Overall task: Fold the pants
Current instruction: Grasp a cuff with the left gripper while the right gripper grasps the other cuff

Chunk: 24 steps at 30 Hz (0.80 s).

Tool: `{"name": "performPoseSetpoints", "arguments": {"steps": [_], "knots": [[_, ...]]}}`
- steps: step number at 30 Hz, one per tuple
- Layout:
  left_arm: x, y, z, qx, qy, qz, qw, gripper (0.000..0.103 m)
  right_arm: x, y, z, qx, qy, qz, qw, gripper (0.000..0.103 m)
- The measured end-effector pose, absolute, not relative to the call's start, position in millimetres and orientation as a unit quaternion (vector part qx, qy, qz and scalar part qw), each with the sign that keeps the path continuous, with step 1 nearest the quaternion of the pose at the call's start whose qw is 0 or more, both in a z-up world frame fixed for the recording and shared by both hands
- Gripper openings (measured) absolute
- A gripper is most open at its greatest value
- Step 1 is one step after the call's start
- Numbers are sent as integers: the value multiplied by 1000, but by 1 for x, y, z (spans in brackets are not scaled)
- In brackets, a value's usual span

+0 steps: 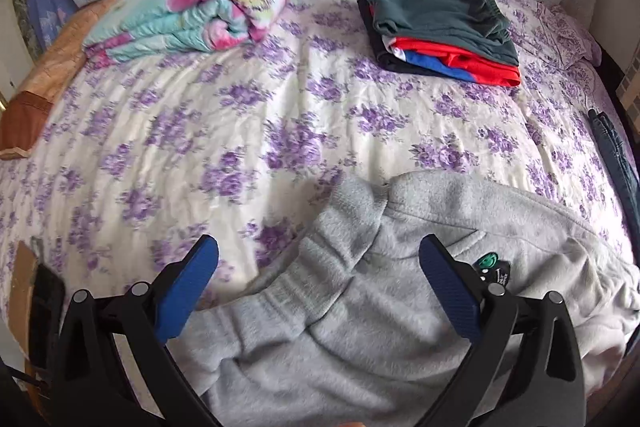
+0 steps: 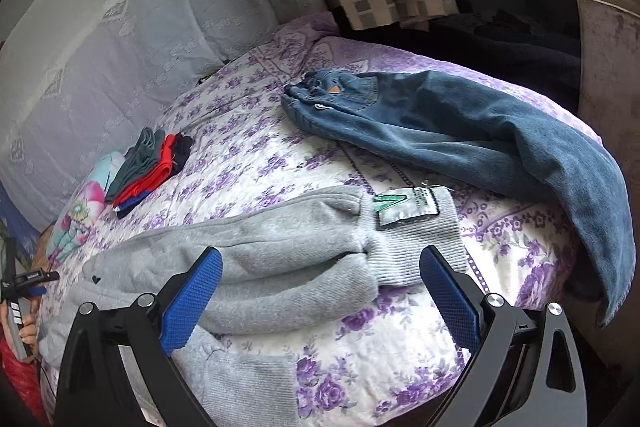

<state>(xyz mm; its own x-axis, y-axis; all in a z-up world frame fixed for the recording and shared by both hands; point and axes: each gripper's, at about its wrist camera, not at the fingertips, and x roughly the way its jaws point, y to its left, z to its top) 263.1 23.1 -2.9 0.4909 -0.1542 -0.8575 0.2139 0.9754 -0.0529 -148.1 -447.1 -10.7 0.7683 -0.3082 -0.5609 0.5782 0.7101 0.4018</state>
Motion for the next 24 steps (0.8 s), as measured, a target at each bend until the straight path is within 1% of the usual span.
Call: {"name": "performPoseSetpoints", "arguments": {"steps": [4,7,11,12,13,14,15,16,17,18,20,22,24], "knots": [[297,6,-27,17,531,-104,841,98,-146,-459,-14,319,235,-244,885,99],[310,2,-46,10,550,-97,829,98,-144,-463,-13,313,236,-253,885,99],[313,-2,-65,-41,577,-165,799,97,-146,-469,-11,302,235,-264,886,99],[311,-6,-67,-28,570,-165,804,94,-147,-472,-11,303,234,-265,885,99],[306,-11,-66,-3,555,-154,818,76,-147,-474,-12,305,233,-265,884,99],[301,-17,-66,22,541,-147,828,61,-149,-476,-13,308,231,-264,884,99],[297,-21,-64,35,531,-146,834,57,-150,-478,-14,310,228,-262,885,99],[294,-23,-62,40,519,-143,842,46,-151,-480,-15,313,225,-261,885,99],[289,-25,-58,46,507,-145,849,41,-151,-482,-17,317,222,-259,885,99],[284,-25,-54,52,495,-143,855,40,-150,-485,-19,320,222,-257,884,99],[274,-25,-43,54,471,-142,869,33,-147,-491,-24,319,225,-255,885,99],[268,-20,-30,46,451,-139,880,32,-143,-500,-30,319,242,-271,876,99],[264,-14,-16,25,432,-137,891,31,-147,-508,-35,336,240,-273,869,99]]}}
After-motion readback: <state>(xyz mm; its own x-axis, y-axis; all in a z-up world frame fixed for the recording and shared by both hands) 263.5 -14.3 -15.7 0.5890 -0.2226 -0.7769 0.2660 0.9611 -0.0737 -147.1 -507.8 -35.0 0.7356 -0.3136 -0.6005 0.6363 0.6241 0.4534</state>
